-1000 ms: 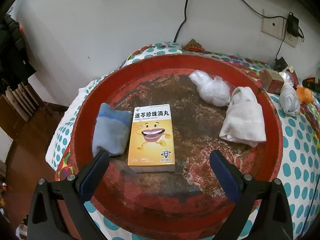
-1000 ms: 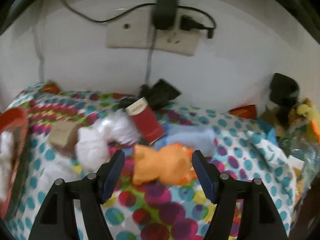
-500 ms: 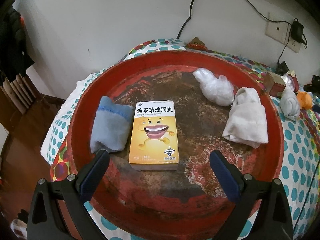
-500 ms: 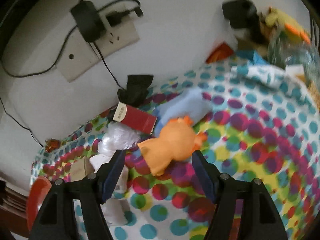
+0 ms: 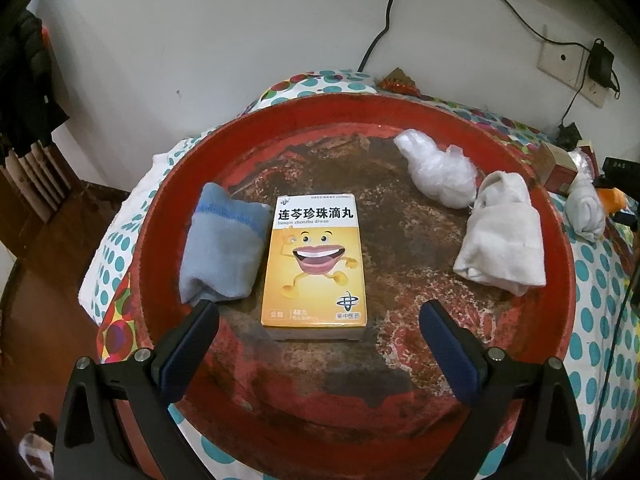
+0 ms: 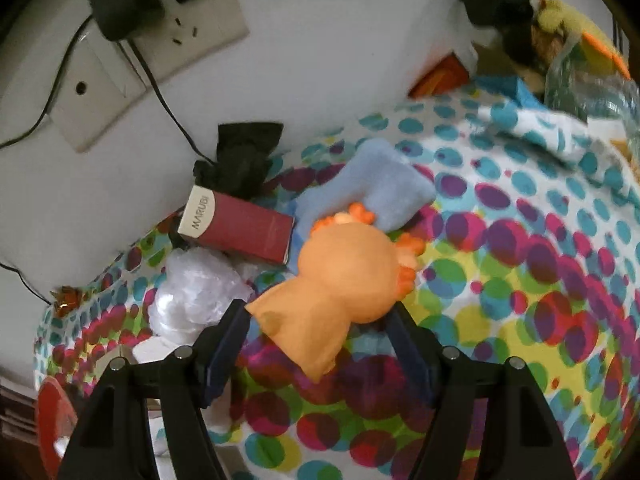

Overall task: Organize objects
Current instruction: 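Move the right gripper over to the orange rubber toy, then grasp the orange rubber toy with the right gripper and lift it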

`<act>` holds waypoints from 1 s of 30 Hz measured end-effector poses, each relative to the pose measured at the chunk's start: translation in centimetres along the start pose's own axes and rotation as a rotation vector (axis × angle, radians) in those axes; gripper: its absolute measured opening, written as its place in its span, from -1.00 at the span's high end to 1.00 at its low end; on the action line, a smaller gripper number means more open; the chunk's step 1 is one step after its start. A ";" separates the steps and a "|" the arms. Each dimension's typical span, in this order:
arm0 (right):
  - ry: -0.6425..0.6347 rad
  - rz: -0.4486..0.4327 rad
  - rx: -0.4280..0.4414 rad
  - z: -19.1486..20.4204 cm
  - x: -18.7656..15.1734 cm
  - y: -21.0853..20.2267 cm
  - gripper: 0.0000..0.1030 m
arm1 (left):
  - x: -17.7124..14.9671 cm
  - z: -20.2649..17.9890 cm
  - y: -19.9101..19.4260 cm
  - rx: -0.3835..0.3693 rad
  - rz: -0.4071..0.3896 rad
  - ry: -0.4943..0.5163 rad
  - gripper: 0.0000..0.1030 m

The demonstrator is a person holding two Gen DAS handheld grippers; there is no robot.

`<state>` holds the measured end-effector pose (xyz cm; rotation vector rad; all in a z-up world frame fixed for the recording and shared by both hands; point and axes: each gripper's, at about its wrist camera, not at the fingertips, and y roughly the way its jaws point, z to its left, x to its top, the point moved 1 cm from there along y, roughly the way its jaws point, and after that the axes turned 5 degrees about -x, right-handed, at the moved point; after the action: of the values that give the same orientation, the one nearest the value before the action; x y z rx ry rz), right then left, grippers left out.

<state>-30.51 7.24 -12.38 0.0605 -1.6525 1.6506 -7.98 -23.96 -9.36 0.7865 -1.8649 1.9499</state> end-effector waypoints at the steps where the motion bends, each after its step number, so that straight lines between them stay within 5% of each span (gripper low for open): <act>1: -0.018 -0.008 -0.001 0.0 0.0 0.1 -0.39 | 0.0 0.0 0.0 0.003 0.000 0.001 -0.94; 13: -0.078 -0.029 0.192 -3.5 1.1 -0.3 -0.29 | 0.0 -0.4 0.1 0.009 0.000 0.016 -0.94; 20: -0.249 -0.064 0.257 -6.9 0.1 -1.5 -0.29 | -0.1 -0.6 0.1 0.017 -0.002 0.024 -0.94; 30: -0.660 -0.153 0.245 -10.8 -2.4 -5.8 -0.28 | -0.1 -1.1 -0.1 0.011 -0.005 0.031 -0.94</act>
<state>-20.55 14.50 -10.50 0.9158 -1.8310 1.8129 -8.03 -22.85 -9.31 0.7592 -1.8348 1.9593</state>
